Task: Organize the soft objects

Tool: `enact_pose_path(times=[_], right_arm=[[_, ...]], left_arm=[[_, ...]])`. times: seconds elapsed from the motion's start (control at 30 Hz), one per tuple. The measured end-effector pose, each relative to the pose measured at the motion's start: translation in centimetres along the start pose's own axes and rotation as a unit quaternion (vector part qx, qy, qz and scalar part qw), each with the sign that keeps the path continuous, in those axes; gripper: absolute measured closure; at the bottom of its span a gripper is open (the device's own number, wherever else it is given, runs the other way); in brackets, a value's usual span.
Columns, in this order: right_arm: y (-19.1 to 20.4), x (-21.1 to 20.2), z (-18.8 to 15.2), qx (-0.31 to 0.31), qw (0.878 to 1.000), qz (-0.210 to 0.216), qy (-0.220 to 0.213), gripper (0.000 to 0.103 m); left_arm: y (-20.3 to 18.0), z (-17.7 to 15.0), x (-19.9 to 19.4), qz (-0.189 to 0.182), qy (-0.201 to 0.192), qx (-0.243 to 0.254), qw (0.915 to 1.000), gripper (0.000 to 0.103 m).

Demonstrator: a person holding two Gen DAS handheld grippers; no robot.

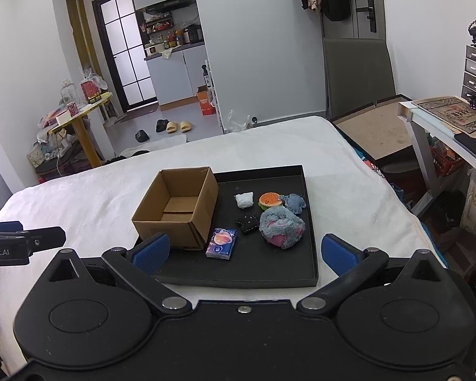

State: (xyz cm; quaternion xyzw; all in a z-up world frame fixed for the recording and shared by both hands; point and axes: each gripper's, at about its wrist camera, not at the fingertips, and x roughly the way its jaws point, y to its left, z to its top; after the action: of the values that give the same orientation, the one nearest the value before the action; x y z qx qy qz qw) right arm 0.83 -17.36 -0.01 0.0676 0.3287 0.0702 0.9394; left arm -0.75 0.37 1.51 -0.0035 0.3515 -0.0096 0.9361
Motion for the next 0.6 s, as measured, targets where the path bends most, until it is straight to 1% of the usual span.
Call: enact_pose_path(times=[0.6], right_arm=[[0.09, -0.25, -0.03, 0.002, 1.000, -0.002, -0.005, 0.000]], left_arm=[[-0.04, -0.03, -0.32, 0.002, -0.002, 0.004, 1.0000, 0.000]])
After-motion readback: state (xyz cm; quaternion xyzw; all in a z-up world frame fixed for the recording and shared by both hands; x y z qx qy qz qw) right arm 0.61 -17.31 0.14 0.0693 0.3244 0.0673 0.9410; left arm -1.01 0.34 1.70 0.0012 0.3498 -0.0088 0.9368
